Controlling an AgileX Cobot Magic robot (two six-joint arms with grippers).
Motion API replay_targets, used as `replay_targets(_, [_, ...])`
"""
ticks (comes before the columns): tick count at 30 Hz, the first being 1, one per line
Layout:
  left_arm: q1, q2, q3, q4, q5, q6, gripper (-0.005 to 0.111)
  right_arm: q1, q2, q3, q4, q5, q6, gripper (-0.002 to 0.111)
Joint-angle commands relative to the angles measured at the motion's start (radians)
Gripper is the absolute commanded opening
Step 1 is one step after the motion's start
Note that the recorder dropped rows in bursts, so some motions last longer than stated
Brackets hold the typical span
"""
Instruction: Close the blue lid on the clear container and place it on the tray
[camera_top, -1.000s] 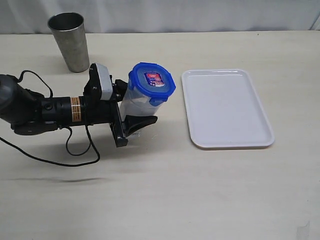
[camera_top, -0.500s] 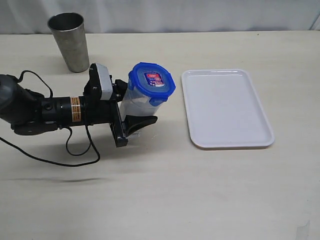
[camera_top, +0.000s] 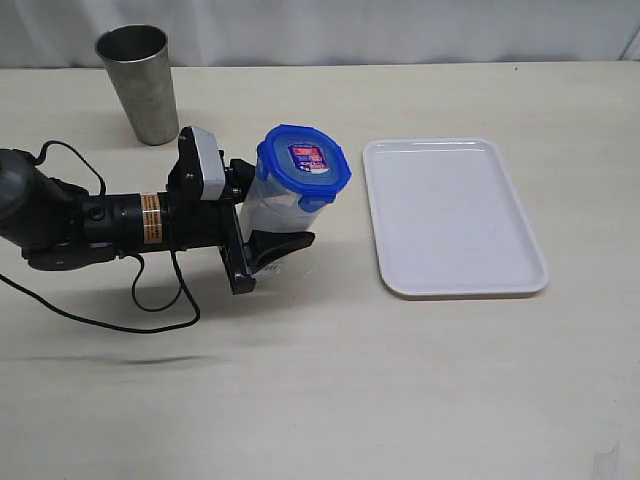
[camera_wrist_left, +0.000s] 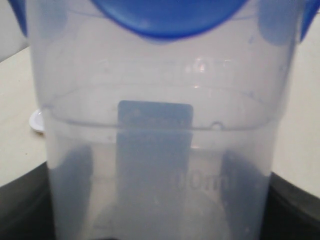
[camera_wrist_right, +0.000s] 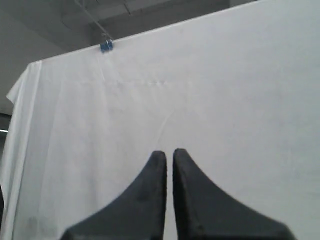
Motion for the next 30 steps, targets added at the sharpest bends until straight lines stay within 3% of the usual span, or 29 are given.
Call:
replay_targets(1, [-0.007,-0.003,-0.005,-0.013,-0.046,-0.005,0.000,-0.019,-0.005,0.124,0.000,-0.008,0.004,0.005])
replay_targets(13, [-0.007,-0.003,-0.005,-0.015,-0.046,-0.005,0.000,-0.021,-0.005,0.435,0.012,-0.008,0.004,0.005])
replay_targets(27, [-0.007,-0.003,-0.005,-0.013,-0.048,-0.005,0.000,-0.021,-0.005,0.435,0.000,0.291,0.004,0.005])
replay_targets(30, [-0.007,-0.003,-0.005,-0.013,-0.048,-0.005,0.000,-0.021,-0.005,0.435,-0.102,0.347,0.004,0.005])
